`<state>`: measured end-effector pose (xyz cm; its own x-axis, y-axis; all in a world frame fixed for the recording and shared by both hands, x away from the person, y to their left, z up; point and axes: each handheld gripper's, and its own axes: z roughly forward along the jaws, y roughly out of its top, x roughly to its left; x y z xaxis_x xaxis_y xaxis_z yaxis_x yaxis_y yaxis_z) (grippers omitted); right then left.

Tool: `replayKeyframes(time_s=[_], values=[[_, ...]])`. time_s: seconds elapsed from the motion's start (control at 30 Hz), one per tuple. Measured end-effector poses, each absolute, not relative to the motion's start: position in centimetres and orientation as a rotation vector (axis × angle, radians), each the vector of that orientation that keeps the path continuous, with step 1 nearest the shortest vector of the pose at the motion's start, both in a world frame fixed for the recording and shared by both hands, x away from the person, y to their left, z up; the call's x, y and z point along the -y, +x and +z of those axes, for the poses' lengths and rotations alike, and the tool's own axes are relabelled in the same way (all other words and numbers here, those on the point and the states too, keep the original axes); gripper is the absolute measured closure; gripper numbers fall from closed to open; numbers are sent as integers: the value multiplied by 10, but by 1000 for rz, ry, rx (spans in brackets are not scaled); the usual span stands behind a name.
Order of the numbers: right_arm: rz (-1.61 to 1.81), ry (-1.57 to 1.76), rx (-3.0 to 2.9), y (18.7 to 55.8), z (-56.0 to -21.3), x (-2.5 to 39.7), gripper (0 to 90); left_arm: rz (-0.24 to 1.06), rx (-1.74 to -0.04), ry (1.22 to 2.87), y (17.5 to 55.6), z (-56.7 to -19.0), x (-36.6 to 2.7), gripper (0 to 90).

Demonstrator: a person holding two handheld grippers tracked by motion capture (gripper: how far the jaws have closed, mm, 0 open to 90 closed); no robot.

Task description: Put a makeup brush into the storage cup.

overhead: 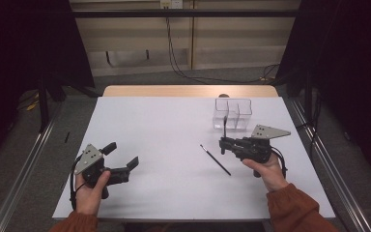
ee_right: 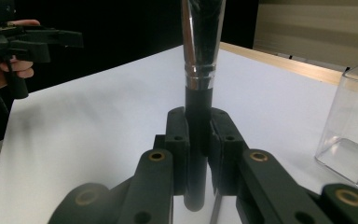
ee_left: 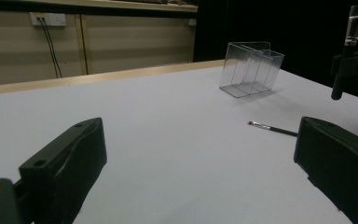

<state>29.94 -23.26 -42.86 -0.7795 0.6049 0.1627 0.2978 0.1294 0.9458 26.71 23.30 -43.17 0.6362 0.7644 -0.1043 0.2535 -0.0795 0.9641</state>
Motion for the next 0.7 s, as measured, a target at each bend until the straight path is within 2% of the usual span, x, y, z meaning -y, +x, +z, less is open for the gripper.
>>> replayKeyframes(time_s=[0.7], values=[[1680, 930, -2094, 304, -426, 248, 803, 555, -849, 1631, 256, -437, -248, 20]])
